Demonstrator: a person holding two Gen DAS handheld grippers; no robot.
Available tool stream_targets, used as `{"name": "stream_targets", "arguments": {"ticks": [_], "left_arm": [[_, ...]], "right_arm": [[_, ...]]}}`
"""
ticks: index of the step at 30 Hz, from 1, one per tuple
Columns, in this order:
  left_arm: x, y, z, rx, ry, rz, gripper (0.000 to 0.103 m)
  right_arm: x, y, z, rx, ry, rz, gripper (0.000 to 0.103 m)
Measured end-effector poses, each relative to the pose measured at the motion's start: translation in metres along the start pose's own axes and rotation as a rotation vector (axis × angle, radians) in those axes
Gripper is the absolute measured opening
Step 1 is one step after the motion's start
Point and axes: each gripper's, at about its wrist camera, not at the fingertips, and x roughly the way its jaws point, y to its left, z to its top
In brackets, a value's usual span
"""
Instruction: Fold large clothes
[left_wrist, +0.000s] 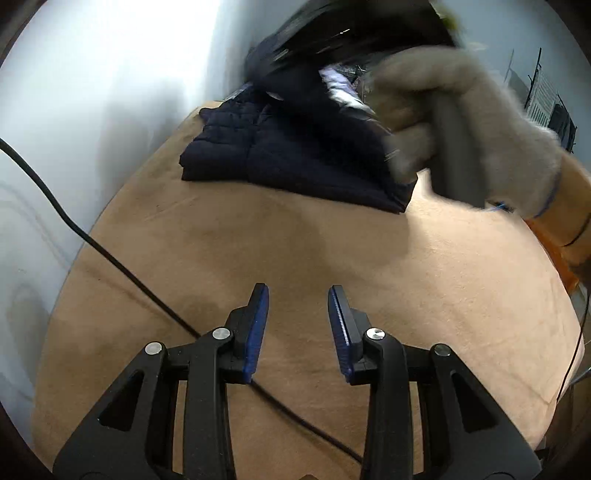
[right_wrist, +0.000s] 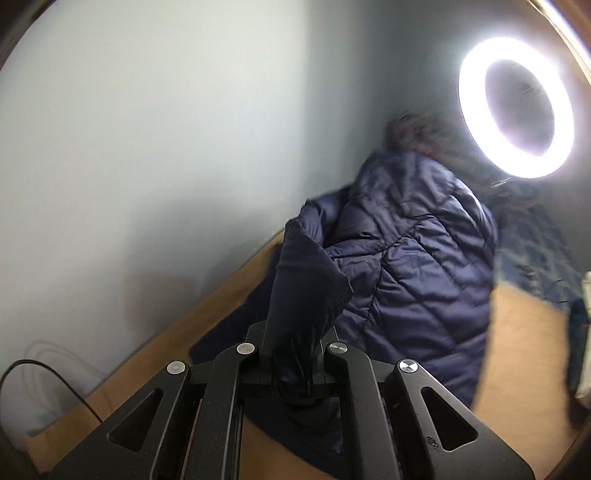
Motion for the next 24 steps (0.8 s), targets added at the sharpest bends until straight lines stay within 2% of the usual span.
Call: {"name": "stream_targets", "arguments": {"ticks": [5, 11, 13, 14, 16, 18, 21, 24], "left_arm": [[0.001, 0.003, -0.002, -0.01, 0.011, -0.008, 0.033], [-0.001, 0.002, 0.003, -0.02, -0.005, -0.017, 0.033], [0.0, 0.002, 0.005, -0.032, -0.005, -0.024, 0.033], [-0.001, 0.002, 0.006, -0.035, -0.005, -0.024, 0.033], [-0.002, 0.002, 0.006, -0.04, -0.01, -0.023, 0.033], [-0.004, 0.001, 0.009, -0.038, -0.014, -0.022, 0.033], [-0.006, 0.0, 0.023, -0.035, -0.037, -0.016, 0.033], [-0.006, 0.002, 0.05, -0.047, -0.082, -0.013, 0.033]], "right_arm": [[0.05, 0.032, -0.019, -0.066, 0.092, 0.025, 0.008], [0.074, 0.027, -0.03, -0.09, 0.175, 0.081, 0.009], [0.066, 0.015, -0.024, -0.051, 0.169, 0.164, 0.019], [0.059, 0.006, -0.023, -0.013, 0.166, 0.237, 0.023], [0.043, -0.009, -0.019, 0.061, 0.154, 0.359, 0.045], [0.02, -0.029, -0.02, 0.124, 0.111, 0.429, 0.053], [-0.015, -0.057, -0.028, 0.164, 0.053, 0.415, 0.053], [-0.051, -0.097, -0.053, 0.239, 0.013, 0.32, 0.054]]}}
